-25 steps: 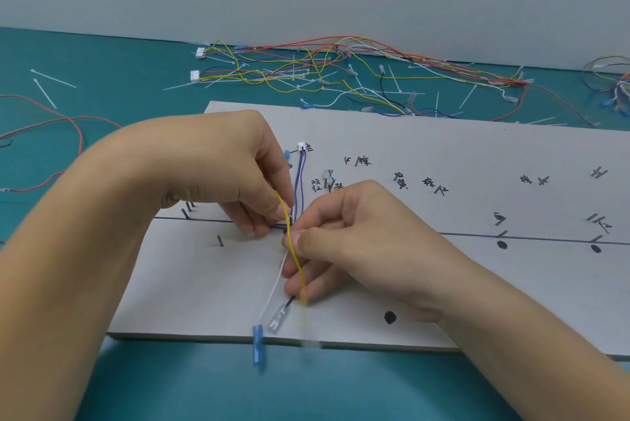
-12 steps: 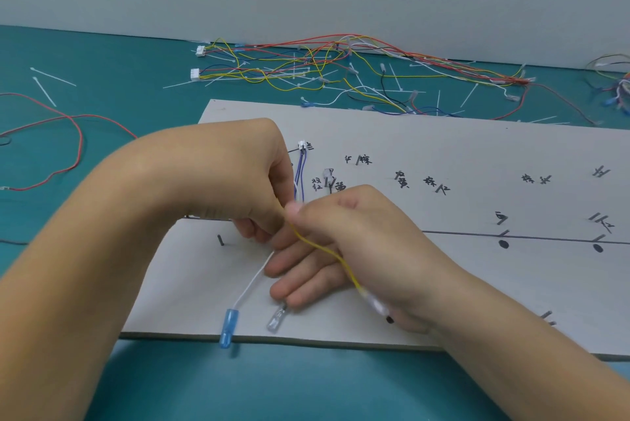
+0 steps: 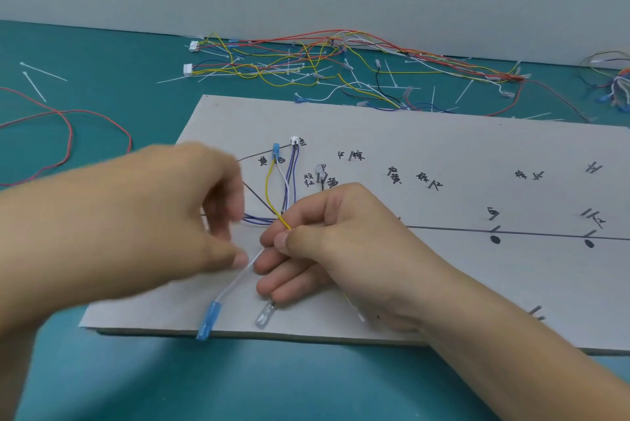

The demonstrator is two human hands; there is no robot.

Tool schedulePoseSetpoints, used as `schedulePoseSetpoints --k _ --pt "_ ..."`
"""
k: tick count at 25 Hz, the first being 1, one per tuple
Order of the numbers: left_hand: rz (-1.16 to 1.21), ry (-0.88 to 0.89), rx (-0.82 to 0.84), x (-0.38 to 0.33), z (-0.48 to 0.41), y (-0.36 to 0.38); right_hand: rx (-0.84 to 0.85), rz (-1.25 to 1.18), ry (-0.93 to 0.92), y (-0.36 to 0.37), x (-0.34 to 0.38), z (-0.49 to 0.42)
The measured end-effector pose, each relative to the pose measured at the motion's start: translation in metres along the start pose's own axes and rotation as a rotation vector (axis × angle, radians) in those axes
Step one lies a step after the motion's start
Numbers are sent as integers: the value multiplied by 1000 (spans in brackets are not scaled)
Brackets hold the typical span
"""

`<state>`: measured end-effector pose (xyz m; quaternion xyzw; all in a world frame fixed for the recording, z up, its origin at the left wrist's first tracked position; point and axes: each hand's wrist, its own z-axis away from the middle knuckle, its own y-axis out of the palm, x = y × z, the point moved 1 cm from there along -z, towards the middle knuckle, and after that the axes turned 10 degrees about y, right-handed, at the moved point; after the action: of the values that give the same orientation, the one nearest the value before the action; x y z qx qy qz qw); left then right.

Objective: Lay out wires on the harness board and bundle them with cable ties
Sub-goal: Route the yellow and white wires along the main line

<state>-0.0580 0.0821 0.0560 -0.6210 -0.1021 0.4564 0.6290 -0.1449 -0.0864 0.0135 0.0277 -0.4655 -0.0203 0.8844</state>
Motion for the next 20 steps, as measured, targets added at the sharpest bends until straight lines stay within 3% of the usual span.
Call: schedulePoseSetpoints --k 3,7,14,17,20 --pt "-23 -54 101 0 27 16 20 10 8 0 1 1" --pt "6 -37 59 10 36 24 -5 88 -18 -3 1 2" --pt "-73 51 -25 29 40 23 -461 595 -364 -18 4 0" --pt "-87 68 -29 40 40 22 -488 689 -455 -14 -1 -8" --pt "67 4 45 57 39 14 -493 761 -498 -10 -5 -11"
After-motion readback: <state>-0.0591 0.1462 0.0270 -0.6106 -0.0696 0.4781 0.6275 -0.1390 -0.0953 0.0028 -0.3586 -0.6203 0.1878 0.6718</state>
